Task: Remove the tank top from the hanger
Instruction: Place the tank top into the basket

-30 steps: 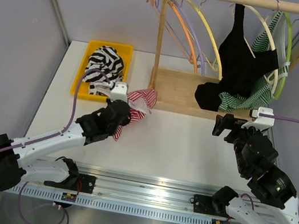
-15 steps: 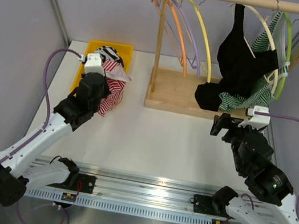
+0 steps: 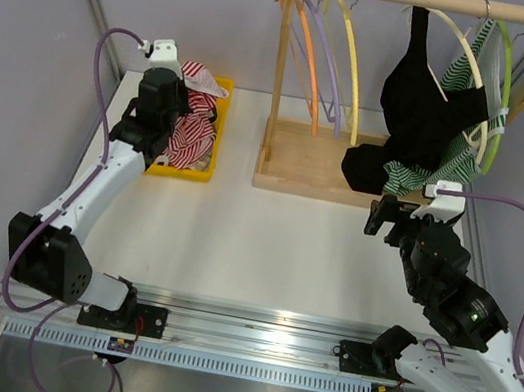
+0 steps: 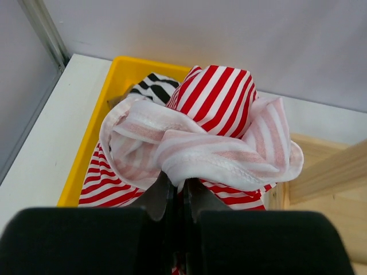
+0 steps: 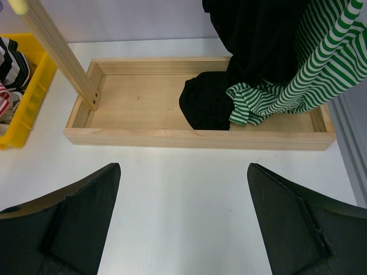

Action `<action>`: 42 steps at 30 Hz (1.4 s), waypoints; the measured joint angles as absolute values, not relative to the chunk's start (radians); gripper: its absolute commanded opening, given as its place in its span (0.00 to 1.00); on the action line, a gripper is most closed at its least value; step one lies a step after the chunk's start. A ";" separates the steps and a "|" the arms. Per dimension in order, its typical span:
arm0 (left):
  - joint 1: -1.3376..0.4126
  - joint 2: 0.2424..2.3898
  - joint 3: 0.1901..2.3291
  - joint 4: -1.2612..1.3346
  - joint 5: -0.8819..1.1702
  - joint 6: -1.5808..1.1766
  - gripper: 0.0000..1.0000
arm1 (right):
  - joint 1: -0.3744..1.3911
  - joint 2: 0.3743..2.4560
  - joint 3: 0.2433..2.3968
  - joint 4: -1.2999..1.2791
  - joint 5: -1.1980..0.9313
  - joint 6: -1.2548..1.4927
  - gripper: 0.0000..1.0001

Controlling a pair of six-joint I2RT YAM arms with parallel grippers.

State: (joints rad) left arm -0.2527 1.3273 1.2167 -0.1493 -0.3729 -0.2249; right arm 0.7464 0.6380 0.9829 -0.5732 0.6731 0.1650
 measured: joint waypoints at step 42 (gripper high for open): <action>-0.206 1.346 1.216 -0.150 -0.403 -0.271 0.99 | 0.746 0.673 0.989 -0.589 0.662 0.165 1.00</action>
State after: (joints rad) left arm -0.2062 1.3464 1.2156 -0.1505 -0.4026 -0.2714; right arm 0.7464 0.6735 0.9886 -0.5888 0.6621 0.1646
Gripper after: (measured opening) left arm 0.987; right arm 0.993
